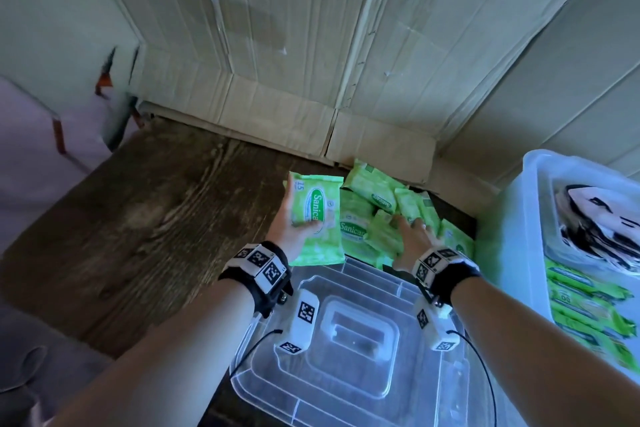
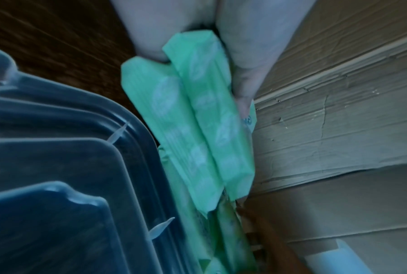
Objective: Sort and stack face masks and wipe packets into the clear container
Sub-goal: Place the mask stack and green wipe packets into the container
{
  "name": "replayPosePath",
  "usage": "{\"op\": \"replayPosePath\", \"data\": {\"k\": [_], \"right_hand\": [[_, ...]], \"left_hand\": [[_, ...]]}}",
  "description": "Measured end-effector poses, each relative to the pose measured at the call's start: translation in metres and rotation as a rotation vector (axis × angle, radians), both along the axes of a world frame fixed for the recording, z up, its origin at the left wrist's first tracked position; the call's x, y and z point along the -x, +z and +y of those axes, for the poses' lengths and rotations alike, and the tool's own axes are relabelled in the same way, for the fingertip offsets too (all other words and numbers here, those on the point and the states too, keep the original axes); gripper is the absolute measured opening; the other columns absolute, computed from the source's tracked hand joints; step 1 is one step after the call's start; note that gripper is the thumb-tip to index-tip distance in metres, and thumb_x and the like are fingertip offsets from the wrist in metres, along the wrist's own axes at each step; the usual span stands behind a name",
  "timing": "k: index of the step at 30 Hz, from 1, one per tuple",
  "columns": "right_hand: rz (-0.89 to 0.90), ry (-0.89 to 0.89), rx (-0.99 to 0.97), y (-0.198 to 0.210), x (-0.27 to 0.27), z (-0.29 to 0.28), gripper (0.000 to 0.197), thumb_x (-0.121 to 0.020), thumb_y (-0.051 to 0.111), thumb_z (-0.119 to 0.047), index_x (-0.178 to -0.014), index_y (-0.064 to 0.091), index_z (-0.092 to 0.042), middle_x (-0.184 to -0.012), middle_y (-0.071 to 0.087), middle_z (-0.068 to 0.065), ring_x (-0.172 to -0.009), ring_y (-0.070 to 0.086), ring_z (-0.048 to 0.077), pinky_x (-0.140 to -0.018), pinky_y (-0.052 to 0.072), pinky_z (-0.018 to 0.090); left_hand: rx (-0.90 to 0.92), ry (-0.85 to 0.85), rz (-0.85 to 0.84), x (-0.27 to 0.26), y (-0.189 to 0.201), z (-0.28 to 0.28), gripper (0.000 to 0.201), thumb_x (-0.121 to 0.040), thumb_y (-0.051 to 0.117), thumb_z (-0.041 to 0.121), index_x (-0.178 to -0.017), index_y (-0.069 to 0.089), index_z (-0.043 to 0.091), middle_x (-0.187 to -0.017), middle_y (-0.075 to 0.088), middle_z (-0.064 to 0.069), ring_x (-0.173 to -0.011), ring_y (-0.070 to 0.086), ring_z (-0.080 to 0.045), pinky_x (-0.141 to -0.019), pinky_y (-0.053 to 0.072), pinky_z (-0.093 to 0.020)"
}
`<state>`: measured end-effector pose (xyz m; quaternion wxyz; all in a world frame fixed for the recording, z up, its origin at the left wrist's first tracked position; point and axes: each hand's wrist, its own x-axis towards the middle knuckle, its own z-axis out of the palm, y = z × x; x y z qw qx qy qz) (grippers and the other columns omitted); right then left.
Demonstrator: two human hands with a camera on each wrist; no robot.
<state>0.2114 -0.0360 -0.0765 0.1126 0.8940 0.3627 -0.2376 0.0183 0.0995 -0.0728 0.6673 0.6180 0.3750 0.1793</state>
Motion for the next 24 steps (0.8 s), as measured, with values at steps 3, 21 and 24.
{"op": "replayPosePath", "data": {"k": [3,21,24], "right_hand": [[0.107,-0.203,-0.355,0.019,0.009,0.009,0.056,-0.081,0.056,-0.020,-0.129,0.029,-0.029,-0.106,0.046,0.008,-0.078,0.056,0.021,-0.059,0.049,0.030],[1.152,-0.472,-0.879,0.039,0.043,0.020,0.092,-0.081,0.059,0.010,-0.147,0.010,-0.032,-0.135,0.048,0.016,-0.106,0.057,0.028,-0.087,0.050,0.036],[1.115,-0.577,-0.907,0.040,0.037,0.009,0.107,-0.064,0.071,0.016,-0.147,0.017,-0.025,-0.126,0.056,0.022,-0.098,0.064,0.035,-0.079,0.054,0.038]], "left_hand": [[-0.088,-0.008,0.007,0.000,-0.002,-0.001,0.085,-0.085,0.059,-0.004,-0.146,0.018,0.039,-0.156,0.017,0.007,-0.127,0.042,-0.003,-0.099,0.038,-0.017],[0.202,-0.037,-0.118,-0.026,0.025,-0.032,0.095,-0.090,0.054,0.000,-0.146,-0.015,0.032,-0.142,0.043,-0.004,-0.126,0.047,-0.022,-0.108,0.035,-0.041],[0.215,-0.137,-0.095,-0.022,0.018,-0.032,0.109,-0.085,0.061,0.004,-0.141,-0.028,0.032,-0.137,0.046,0.000,-0.122,0.048,-0.017,-0.107,0.037,-0.033]]}}
